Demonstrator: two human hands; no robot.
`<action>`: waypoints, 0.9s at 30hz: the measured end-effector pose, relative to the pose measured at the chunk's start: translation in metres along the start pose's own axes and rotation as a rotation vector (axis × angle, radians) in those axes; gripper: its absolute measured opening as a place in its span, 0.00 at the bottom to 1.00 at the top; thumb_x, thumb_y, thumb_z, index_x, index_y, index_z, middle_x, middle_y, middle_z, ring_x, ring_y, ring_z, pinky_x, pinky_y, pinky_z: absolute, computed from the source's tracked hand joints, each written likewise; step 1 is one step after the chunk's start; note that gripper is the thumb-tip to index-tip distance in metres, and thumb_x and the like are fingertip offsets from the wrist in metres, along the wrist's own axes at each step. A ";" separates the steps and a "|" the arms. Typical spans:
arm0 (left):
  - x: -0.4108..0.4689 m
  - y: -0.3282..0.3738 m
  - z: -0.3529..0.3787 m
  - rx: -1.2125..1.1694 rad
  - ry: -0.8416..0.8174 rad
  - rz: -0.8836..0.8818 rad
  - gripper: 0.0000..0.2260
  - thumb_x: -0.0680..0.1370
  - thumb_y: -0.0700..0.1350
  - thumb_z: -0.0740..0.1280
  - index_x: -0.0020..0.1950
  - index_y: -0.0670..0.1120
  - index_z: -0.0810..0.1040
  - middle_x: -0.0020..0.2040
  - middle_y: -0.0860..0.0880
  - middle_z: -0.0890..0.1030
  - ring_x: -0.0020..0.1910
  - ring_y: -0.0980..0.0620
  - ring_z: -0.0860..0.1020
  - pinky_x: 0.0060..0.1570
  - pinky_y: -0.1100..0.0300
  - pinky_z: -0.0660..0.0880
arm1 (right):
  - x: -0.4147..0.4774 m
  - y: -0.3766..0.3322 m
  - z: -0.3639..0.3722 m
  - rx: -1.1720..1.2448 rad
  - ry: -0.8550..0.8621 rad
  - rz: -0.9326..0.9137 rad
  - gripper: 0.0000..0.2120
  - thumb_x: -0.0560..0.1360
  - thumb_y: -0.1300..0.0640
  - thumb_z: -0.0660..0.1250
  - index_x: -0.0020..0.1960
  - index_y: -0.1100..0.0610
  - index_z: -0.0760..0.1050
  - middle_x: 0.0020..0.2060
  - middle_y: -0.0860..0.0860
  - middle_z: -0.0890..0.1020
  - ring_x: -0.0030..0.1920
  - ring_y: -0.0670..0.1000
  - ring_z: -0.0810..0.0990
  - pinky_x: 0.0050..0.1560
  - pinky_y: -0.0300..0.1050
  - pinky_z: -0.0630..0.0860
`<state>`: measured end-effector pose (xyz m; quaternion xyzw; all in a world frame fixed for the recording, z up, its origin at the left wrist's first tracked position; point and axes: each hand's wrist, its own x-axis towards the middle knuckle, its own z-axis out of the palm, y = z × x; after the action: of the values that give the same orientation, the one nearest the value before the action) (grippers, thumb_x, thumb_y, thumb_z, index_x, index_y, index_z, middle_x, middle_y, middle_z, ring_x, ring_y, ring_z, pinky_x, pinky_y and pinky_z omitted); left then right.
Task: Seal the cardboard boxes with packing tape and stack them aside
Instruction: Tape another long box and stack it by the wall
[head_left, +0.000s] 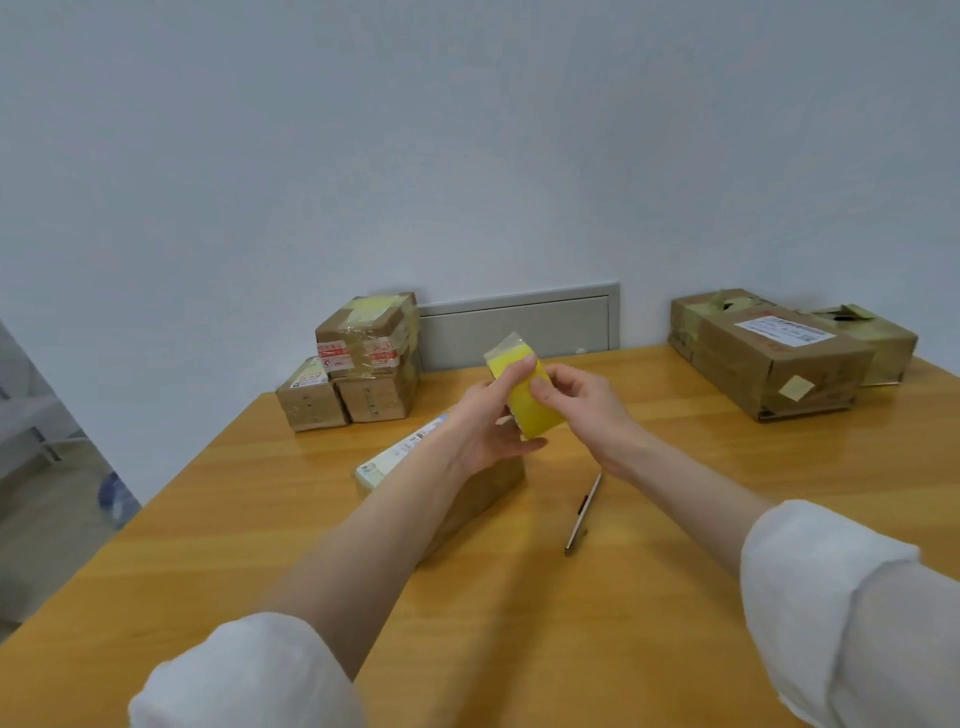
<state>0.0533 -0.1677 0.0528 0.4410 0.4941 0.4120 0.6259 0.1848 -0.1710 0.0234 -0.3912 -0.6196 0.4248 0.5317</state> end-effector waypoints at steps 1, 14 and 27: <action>0.001 -0.001 0.004 -0.033 0.033 0.011 0.17 0.72 0.53 0.73 0.55 0.45 0.77 0.51 0.43 0.80 0.48 0.43 0.80 0.46 0.48 0.80 | -0.002 0.002 -0.003 -0.001 -0.005 -0.005 0.06 0.79 0.54 0.64 0.48 0.52 0.80 0.43 0.50 0.83 0.44 0.46 0.78 0.47 0.41 0.74; 0.013 0.020 -0.039 0.202 0.278 0.266 0.31 0.72 0.57 0.72 0.71 0.50 0.67 0.60 0.47 0.78 0.54 0.46 0.80 0.55 0.50 0.78 | -0.028 0.069 -0.024 -1.226 -0.259 0.458 0.05 0.78 0.51 0.61 0.47 0.51 0.74 0.45 0.50 0.78 0.45 0.53 0.78 0.35 0.43 0.70; 0.012 0.030 -0.111 0.332 0.344 0.129 0.31 0.71 0.67 0.66 0.66 0.48 0.73 0.55 0.48 0.82 0.54 0.45 0.79 0.67 0.41 0.63 | 0.002 0.039 -0.023 -1.009 -0.075 0.286 0.18 0.77 0.42 0.62 0.63 0.49 0.74 0.57 0.49 0.80 0.56 0.52 0.77 0.54 0.47 0.75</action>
<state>-0.0562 -0.1320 0.0649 0.4919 0.6251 0.4330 0.4240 0.2086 -0.1540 -0.0113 -0.6638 -0.7061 0.1554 0.1912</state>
